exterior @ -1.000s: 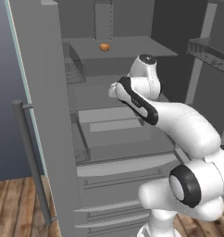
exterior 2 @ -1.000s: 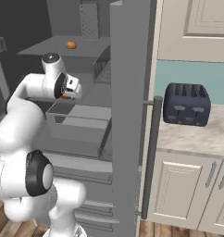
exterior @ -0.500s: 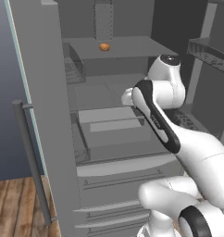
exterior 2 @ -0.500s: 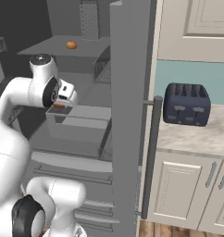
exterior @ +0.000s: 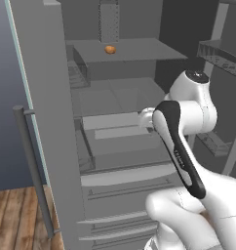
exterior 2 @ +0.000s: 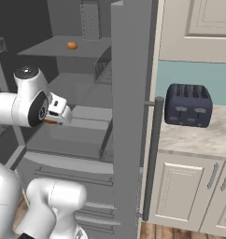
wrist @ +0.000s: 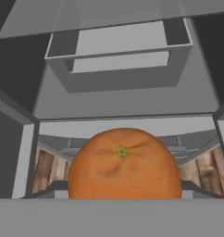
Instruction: Pick the two tangerines from the fridge and place them on the plate next to the blender to make a fruit smoothie.
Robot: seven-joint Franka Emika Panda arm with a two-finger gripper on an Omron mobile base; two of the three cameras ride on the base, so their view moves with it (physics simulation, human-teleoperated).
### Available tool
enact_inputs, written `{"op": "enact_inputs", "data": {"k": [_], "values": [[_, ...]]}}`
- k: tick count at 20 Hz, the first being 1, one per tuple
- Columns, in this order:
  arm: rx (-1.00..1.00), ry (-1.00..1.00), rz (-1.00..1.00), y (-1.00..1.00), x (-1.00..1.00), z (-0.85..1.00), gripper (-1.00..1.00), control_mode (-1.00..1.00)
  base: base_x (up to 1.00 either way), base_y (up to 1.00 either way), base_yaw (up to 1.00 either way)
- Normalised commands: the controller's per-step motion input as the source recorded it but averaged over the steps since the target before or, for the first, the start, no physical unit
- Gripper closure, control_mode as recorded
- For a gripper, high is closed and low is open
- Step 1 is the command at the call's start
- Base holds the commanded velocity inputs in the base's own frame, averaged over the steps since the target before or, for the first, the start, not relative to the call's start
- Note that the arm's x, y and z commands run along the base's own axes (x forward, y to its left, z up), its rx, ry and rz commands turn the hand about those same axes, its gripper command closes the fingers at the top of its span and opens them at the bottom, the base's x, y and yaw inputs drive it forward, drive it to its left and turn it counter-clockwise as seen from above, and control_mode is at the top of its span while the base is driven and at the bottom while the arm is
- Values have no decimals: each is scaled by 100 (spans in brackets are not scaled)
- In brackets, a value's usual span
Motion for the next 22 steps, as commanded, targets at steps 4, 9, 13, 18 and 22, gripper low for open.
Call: {"op": "enact_inputs", "data": {"k": [4, 9, 13, 18, 22], "values": [[-1, 2, 2, 6, -4, -7, 100, -100, 0, 0, 0], [0, 0, 1, 3, -12, -1, 100, 100, -36, 0, -3], [0, 0, 0, 0, 0, 0, 100, 100, -100, 2, -23], [0, 0, 0, 0, 0, 0, 100, 100, -84, 10, -43], [0, 0, 0, 0, 0, 0, 100, 100, -61, 41, -56]]}}
